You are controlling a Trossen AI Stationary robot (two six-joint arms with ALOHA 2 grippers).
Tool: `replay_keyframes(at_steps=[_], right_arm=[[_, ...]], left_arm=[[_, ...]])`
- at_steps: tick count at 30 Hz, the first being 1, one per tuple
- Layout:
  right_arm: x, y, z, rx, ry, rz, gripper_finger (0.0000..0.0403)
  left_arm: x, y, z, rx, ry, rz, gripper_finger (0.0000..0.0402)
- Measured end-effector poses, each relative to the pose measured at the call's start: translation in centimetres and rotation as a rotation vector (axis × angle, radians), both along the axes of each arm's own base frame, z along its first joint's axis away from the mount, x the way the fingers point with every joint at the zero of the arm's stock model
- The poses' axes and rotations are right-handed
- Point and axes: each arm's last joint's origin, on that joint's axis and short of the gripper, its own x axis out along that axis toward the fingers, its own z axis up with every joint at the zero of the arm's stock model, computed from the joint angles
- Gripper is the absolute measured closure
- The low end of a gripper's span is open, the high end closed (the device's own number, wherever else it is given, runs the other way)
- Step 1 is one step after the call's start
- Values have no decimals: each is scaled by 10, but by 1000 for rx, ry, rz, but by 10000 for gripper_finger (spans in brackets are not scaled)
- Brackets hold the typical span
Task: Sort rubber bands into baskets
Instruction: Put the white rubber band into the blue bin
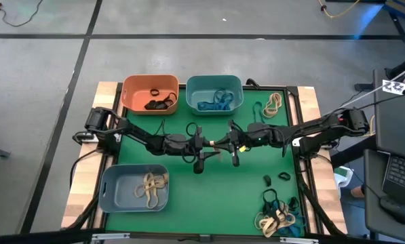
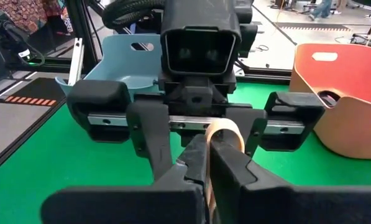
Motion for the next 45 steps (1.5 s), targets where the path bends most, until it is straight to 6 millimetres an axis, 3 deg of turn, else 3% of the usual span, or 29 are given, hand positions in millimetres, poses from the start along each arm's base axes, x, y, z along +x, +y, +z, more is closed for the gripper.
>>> replay_keyframes(at_steps=[8, 14, 26, 34, 45], right_arm=[[0, 1, 0, 6, 0, 28, 386], [0, 2, 0, 14, 1, 61, 373], [-6, 2, 3, 23, 34, 70, 240], [-13, 1, 1, 47, 121, 61, 226], [-15, 1, -3, 62, 165, 54, 226]], left_arm=[[0, 0, 0, 15, 2, -2, 390], [0, 0, 0, 33, 8, -4, 384], [-7, 1, 7, 86, 95, -3, 387], [-33, -4, 33, 93, 268, -27, 397], [-88, -19, 79, 33, 381, -83, 395]])
